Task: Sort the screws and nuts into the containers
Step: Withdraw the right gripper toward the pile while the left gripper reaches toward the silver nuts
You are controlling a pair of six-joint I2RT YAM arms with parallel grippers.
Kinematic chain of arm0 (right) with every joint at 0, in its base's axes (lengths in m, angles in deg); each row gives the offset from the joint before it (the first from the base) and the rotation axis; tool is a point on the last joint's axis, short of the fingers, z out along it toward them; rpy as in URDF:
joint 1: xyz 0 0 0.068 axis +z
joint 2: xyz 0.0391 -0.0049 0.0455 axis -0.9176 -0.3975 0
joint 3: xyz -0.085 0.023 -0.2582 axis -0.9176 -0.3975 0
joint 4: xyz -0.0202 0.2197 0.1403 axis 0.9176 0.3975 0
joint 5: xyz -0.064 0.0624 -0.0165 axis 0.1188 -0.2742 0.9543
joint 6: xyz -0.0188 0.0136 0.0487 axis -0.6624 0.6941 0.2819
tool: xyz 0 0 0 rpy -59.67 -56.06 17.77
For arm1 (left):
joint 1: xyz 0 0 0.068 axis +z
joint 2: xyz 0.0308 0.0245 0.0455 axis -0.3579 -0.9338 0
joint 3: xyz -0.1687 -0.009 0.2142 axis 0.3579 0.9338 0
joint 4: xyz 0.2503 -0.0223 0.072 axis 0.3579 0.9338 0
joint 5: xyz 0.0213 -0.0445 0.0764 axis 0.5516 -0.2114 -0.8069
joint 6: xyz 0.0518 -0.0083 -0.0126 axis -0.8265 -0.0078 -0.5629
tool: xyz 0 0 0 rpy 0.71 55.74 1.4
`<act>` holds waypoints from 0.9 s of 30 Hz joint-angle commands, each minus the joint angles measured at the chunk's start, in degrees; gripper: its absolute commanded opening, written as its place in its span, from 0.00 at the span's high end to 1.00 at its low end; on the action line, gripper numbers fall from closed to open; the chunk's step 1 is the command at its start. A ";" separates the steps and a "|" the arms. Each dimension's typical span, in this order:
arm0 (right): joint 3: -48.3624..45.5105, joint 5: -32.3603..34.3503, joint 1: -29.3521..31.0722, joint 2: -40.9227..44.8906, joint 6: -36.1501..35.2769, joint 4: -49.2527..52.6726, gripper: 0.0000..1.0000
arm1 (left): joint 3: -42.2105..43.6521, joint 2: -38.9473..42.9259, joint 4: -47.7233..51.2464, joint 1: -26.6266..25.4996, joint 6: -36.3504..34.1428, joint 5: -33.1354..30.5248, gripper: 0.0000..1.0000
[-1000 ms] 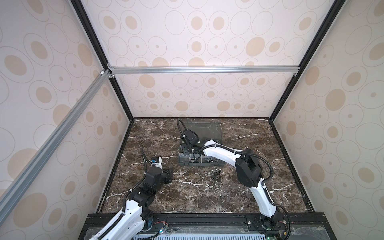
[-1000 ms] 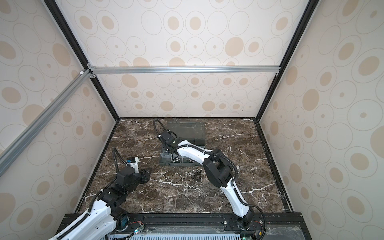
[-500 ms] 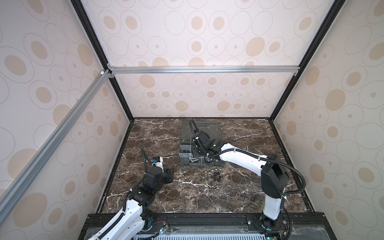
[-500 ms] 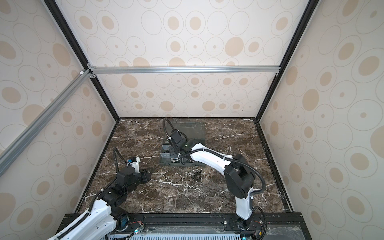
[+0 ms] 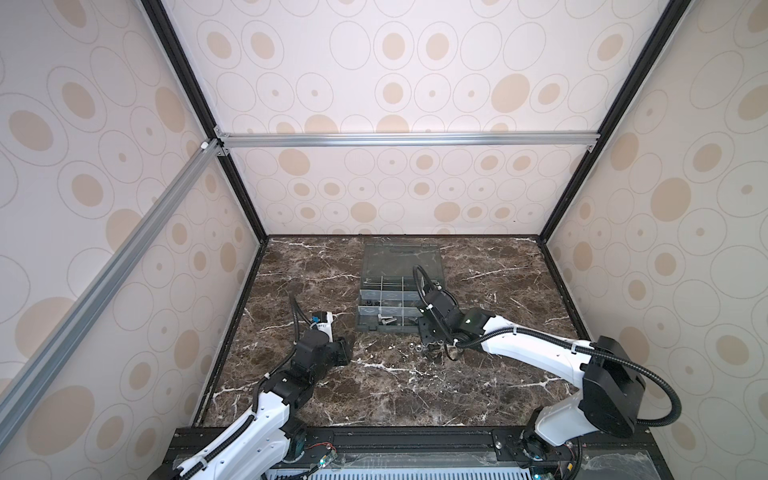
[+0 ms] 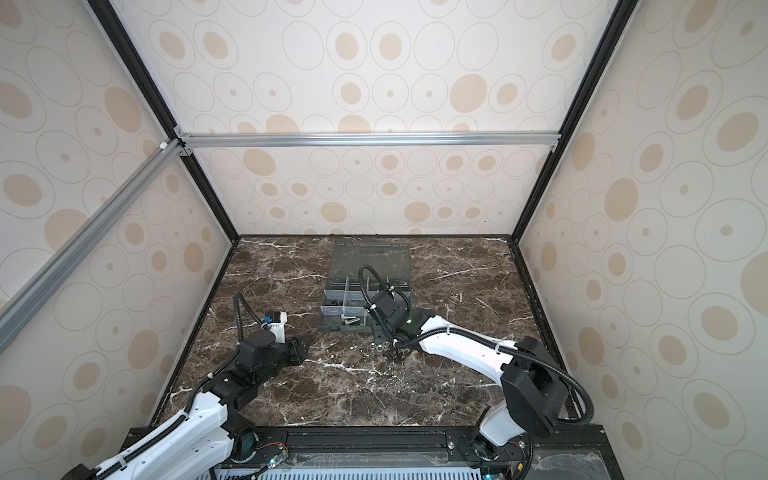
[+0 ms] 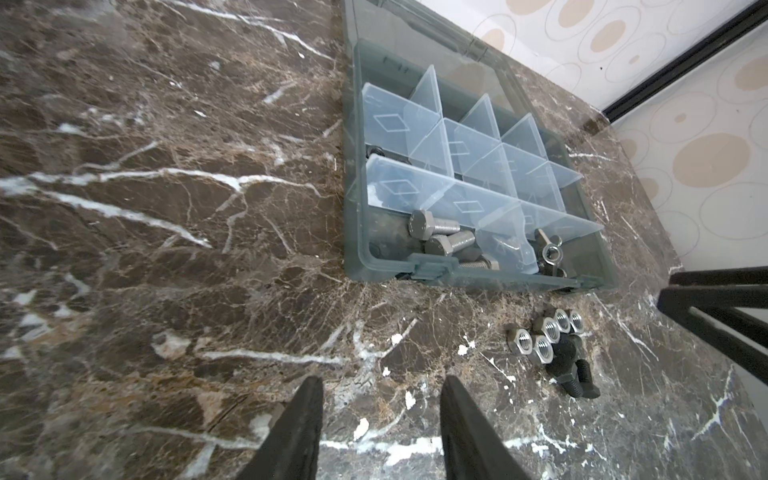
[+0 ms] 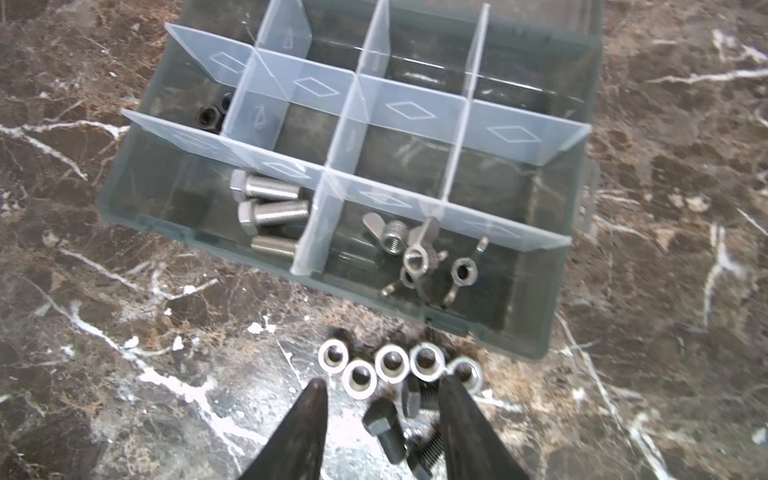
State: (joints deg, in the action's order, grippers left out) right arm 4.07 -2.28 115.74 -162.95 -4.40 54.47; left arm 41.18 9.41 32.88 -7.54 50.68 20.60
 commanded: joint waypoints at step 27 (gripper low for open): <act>-11.39 6.77 -2.96 11.67 8.05 1.95 0.52 | -24.08 -38.91 -4.87 -21.56 -6.56 -2.00 0.53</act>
State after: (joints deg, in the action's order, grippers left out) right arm -6.36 3.90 113.25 -152.06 2.07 56.27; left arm 20.96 -27.05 26.28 -28.02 46.60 17.96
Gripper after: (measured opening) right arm 0.479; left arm 0.465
